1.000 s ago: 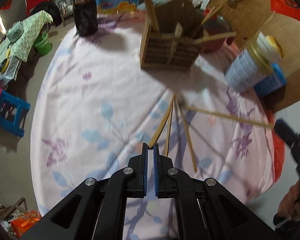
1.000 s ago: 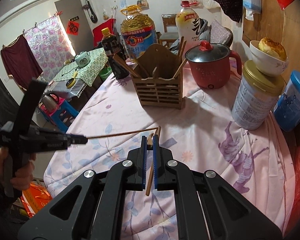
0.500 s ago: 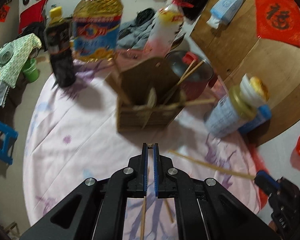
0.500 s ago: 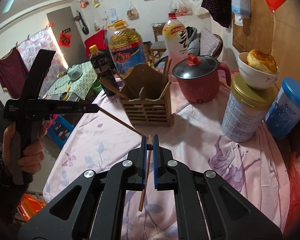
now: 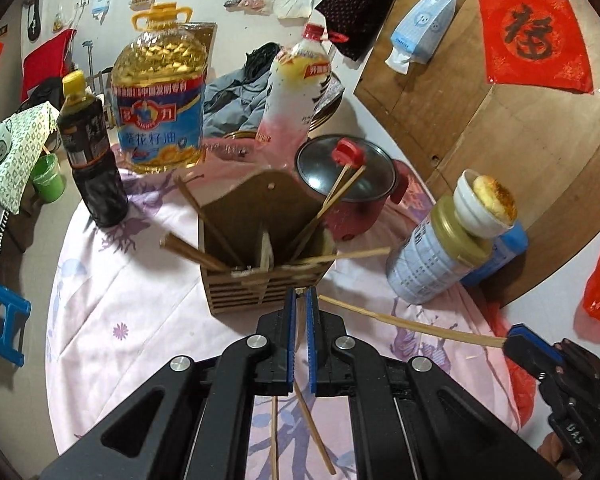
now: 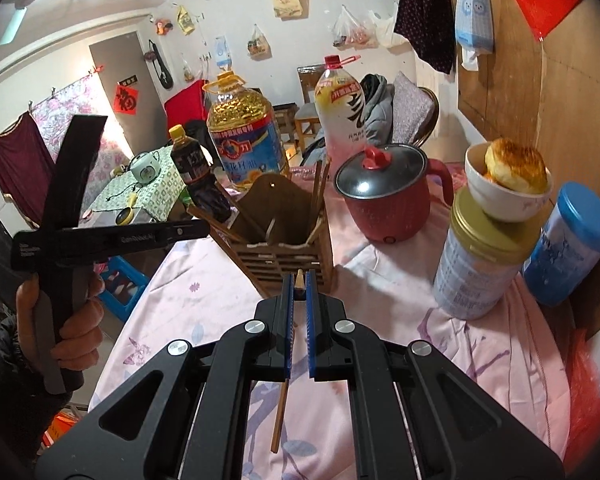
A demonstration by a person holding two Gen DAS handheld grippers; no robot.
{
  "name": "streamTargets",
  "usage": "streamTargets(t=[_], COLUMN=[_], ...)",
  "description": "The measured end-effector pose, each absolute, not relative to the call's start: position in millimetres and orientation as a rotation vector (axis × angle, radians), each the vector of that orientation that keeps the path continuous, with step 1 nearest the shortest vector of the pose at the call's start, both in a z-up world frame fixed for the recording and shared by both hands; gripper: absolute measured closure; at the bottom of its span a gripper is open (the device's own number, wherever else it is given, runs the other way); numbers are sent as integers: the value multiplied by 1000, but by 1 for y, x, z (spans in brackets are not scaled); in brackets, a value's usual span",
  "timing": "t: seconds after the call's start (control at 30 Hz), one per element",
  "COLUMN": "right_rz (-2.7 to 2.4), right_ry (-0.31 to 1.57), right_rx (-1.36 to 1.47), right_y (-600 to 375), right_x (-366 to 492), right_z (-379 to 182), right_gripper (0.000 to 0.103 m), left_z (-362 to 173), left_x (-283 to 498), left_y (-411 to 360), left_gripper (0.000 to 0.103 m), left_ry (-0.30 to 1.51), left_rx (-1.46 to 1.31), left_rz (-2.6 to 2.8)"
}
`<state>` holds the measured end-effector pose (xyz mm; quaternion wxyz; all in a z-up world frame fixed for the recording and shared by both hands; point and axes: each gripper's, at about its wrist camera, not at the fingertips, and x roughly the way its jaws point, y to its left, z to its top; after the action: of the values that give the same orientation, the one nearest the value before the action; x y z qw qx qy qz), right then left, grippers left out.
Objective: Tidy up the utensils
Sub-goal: 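Lower the chopstick into the caddy and open the left tool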
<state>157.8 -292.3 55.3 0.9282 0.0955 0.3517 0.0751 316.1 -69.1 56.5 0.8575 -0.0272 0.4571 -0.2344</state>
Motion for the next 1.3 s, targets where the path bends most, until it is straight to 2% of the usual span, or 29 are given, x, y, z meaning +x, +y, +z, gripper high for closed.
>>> streamTargets(t=[0.23,0.4,0.57,0.77,0.97,1.0,1.03,1.07,1.1,1.23,1.3], right_rz=[188,230,236,237,242,243,244,244,246,249,252], right_ry=[707,710,726,748,793,805,812,818,827,844,850], right_rx=[177,158,123,67,62,69,73,75,73,56,50], right_y=[-299,-302,-302,-290,-281,-280,-279,-279,-278,-277,-276], right_x=[168,180,198,219,243,249,251,254,258,269,273], right_z=[82,107,122,123,107,101,98,95,91,86,83], right_gripper=[97,97,97,97,97,97,97,97,97,97,97], left_z=[101,154,183,180,139,131,119,111,105,97,95], left_x=[327,330,339,357,375,378,381,383,384,377,369], left_y=[-67,-65,-65,-69,-75,-75,-74,-71,-66,-47,-35], left_gripper=[98,98,98,98,97,96,90,67,57,57,51], left_ry=[946,870,801,771,817,833,858,880,890,899,897], left_rx=[-32,20,47,59,72,67,56,45,26,0,1], left_rz=[-484,-458,-421,-381,-378,-381,-373,-360,-346,-337,-311])
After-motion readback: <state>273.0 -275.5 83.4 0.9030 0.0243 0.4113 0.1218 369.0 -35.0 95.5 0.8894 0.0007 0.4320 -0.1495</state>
